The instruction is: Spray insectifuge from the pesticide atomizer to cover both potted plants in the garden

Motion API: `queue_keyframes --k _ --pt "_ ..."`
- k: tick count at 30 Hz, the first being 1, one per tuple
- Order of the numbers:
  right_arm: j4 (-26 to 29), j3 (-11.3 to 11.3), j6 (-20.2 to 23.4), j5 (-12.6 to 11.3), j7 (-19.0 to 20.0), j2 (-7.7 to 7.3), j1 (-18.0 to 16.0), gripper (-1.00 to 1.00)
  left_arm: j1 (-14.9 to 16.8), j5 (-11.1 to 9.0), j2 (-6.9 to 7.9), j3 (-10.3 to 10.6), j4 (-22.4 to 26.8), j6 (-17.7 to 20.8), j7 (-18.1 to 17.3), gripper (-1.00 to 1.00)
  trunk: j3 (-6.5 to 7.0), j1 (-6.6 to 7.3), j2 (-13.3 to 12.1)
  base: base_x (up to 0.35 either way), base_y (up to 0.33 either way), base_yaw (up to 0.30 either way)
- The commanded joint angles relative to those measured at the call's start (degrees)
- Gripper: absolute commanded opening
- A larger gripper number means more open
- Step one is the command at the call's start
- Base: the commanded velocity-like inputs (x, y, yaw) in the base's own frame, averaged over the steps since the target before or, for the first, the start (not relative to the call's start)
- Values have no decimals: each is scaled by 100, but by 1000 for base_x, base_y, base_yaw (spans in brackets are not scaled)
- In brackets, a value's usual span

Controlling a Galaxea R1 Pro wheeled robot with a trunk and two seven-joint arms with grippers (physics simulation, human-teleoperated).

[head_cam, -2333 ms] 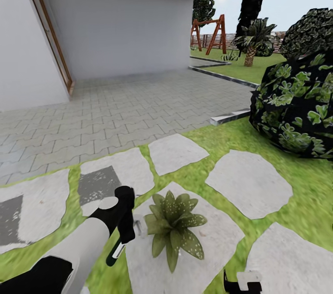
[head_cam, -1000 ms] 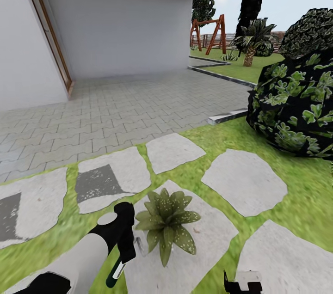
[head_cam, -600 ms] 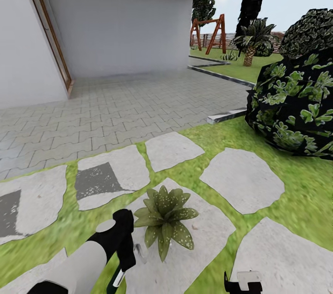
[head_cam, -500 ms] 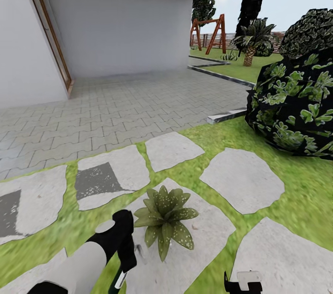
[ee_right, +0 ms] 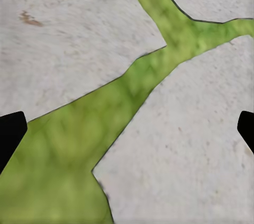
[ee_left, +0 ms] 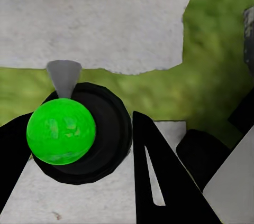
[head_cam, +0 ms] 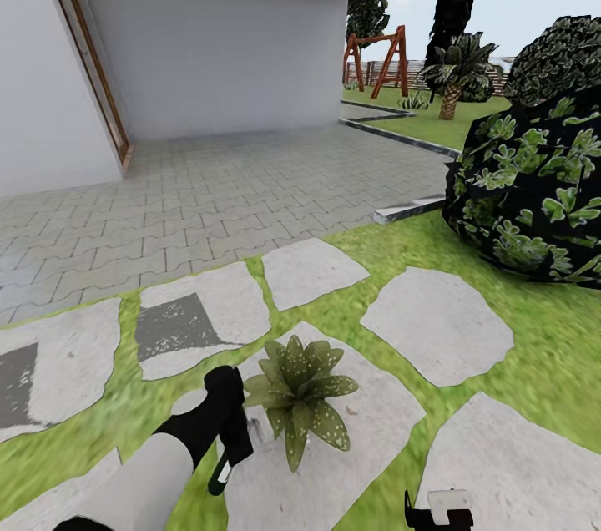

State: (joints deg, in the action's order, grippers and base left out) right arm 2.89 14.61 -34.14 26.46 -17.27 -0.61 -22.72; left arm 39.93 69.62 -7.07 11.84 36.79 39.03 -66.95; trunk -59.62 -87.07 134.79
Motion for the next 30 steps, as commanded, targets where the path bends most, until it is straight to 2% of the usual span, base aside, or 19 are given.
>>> queue_keyframes --k 1,6,9,12,14,17,19,23,30 --pt "-8 33 -14 61 -31 0 -4 100 0 27 1 12 6 46 -41 -100 -5 1 2 0 0 0" --pt "-8 33 -14 61 -31 0 -4 100 -22 -32 -11 13 -4 50 -39 -100 -5 1 2 0 0 0" --pt "-8 33 -14 61 -31 1 -4 100 -20 -377 0 -7 52 51 -3 -100 -5 1 2 0 0 0" --pt "-8 33 -14 62 -31 7 -4 100 -115 -591 49 17 20 10 29 -100 -5 1 2 0 0 0" --pt "-8 33 -14 61 -31 8 -4 100 -319 -618 74 15 66 -24 38 -100 -5 1 2 0 0 0" --pt "-8 33 -14 62 -31 9 -4 100 -436 -634 118 12 80 -38 43 -100 -5 1 2 0 0 0" --pt "-8 33 -14 65 -31 9 -4 100 -453 -634 130 5 89 -43 72 -100 -5 1 2 0 0 0" --pt "-8 33 -14 63 -31 4 -4 100 -459 -652 136 0 83 -45 369 -100 -5 1 2 0 0 0" --pt "-8 33 -14 61 -35 9 -4 100 -460 -660 128 21 45 -53 419 -100 -5 1 2 -118 53 0"
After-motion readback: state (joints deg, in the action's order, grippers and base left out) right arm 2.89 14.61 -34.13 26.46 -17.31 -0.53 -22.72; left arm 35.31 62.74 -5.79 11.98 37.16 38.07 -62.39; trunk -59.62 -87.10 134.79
